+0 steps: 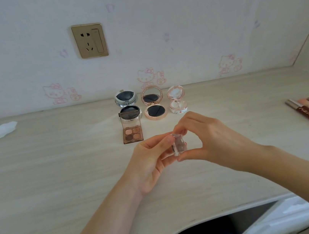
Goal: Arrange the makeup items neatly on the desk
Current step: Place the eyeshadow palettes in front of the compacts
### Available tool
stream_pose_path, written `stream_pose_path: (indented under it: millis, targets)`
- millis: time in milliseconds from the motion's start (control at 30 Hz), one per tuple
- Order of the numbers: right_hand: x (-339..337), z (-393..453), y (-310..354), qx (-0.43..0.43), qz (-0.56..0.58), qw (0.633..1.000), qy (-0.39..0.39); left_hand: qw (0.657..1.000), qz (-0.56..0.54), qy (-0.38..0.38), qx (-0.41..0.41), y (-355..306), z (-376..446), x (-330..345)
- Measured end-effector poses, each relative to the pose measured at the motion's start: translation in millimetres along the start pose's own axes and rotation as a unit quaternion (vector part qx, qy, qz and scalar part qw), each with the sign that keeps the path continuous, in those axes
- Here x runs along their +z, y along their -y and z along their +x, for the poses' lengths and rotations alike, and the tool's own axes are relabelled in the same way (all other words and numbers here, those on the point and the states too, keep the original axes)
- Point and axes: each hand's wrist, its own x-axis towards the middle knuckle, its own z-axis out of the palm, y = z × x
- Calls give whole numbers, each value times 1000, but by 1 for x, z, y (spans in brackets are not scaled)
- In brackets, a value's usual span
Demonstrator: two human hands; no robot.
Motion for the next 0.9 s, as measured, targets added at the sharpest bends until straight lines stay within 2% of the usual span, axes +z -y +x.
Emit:
stream_pose_path:
  millis: [200, 267, 333, 400, 467, 533, 600, 767, 900]
  targets:
    - [0, 0, -5, 41, 15, 998, -50, 999, -38, -36, 12, -2, 2, -2]
    - [1, -1, -8, 53, 21, 996, -63, 995, -68, -54, 39, -3, 3, -3]
    - [0, -1, -9, 113, 76, 989, -60, 992, -49, -74, 84, -1, 4, -5]
    - [-1, 2, -7, 210, 197, 956, -50, 986, 21, -101, 131, 1, 4, -5]
    - [2, 5, -9, 290, 326, 897, -65, 970, 119, -124, 174, 3, 4, -4]
    - [2, 8, -13, 338, 402, 849, -61, 954, 176, -122, 211, 5, 3, -3]
    - [2, 10, -14, 353, 441, 825, -30, 944, 202, -113, 233, 6, 2, -2]
    - [1, 21, -23, 354, 400, 845, -35, 933, 230, -109, 254, 5, 2, -5]
    - [1, 32, -33, 320, 334, 886, -23, 892, 325, -109, 296, 7, 4, -12]
